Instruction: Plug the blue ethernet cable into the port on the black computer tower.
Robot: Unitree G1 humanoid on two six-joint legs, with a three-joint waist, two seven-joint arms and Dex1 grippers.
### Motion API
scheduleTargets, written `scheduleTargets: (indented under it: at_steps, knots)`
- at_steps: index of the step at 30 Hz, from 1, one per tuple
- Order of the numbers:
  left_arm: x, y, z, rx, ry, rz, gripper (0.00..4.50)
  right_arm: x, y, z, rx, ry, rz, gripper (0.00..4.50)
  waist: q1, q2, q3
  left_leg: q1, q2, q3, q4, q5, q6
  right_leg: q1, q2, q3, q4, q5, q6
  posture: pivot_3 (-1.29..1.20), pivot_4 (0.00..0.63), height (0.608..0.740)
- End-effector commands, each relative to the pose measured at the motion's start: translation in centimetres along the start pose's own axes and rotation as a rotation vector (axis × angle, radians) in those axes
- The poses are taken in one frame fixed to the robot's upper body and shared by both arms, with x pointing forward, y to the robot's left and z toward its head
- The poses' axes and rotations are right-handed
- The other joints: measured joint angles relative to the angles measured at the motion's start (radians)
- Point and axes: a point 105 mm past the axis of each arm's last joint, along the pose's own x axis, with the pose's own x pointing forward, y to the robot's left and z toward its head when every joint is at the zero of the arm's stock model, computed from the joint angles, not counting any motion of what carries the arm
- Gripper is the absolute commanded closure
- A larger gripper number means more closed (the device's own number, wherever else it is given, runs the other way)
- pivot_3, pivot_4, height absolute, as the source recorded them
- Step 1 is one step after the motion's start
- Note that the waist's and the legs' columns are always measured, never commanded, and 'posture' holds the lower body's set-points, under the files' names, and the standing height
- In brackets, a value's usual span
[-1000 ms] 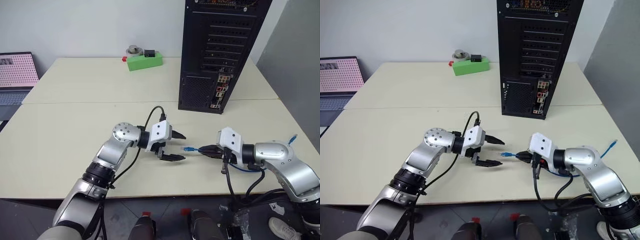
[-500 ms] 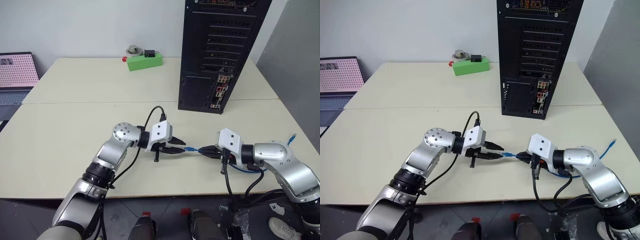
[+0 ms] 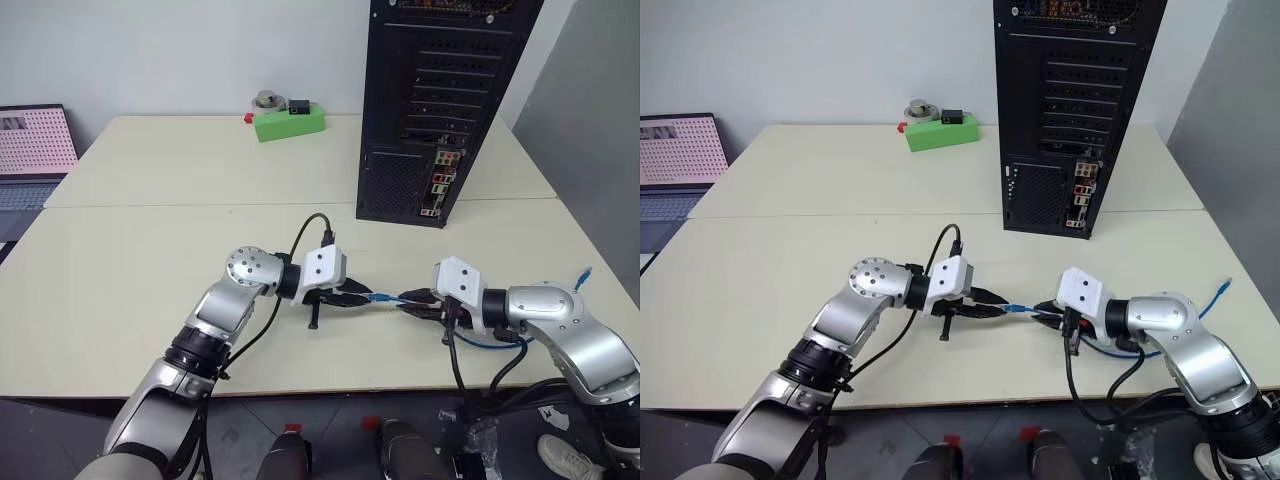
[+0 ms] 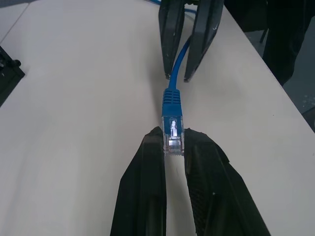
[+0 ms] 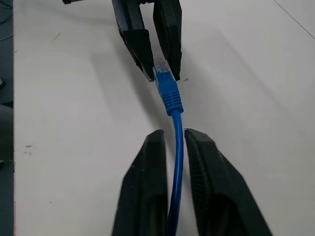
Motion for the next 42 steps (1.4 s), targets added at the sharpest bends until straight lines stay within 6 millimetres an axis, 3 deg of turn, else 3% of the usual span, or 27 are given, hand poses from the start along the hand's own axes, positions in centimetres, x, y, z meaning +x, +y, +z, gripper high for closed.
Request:
scheduleTargets:
  at_steps: [1,5,13,28,39,42]
  knots:
    - [-0.2,0.3,0.6,0.138,-0.017,0.056,4.23,-1.7,-0.6,1.1,0.024,-0.037,-0.004,2.88,0.001,0.000,0.000,0.000,0.000,0.000,0.000,0.000,0.000,0.000,0.000,0.000,0.000,0.000,0.000,0.00,0.150,0.740]
    - [-0.2,0.9,1.2,0.359,-0.067,0.178,4.23,-3.2,-0.4,2.5,0.211,-0.147,0.012,1.84,0.007,0.000,0.000,0.000,0.000,0.000,0.000,0.000,0.000,0.000,0.000,0.000,0.000,0.000,0.000,0.00,0.150,0.740]
    - [-0.9,0.0,1.8,0.785,-0.130,0.301,4.23,-1.7,-0.5,3.5,0.421,-0.274,-0.049,1.81,0.017,0.000,0.000,0.000,0.000,0.000,0.001,0.000,0.000,0.000,0.000,0.001,0.000,0.001,0.000,0.00,0.150,0.740]
    - [-1.5,-0.1,1.7,0.958,-0.157,0.375,4.23,0.1,-0.3,3.0,0.505,-0.266,0.011,1.81,0.019,0.000,0.000,0.000,0.000,0.000,0.001,0.000,0.000,0.000,0.000,0.000,0.001,0.001,0.000,0.00,0.150,0.740]
    - [-1.3,-0.4,1.9,0.982,-0.170,0.385,4.23,0.4,-0.6,3.2,0.532,-0.281,0.027,4.31,0.019,0.000,0.000,0.000,0.000,0.000,0.001,0.000,0.000,0.000,0.000,0.000,0.001,0.001,0.000,0.00,0.150,0.740]
    - [-1.2,-0.4,1.9,0.986,-0.169,0.386,4.23,0.4,-0.7,3.3,0.540,-0.286,0.029,4.50,0.019,0.000,0.000,0.000,0.000,0.000,0.001,0.000,0.000,0.000,0.000,-0.001,0.001,0.001,0.000,0.00,0.150,0.740]
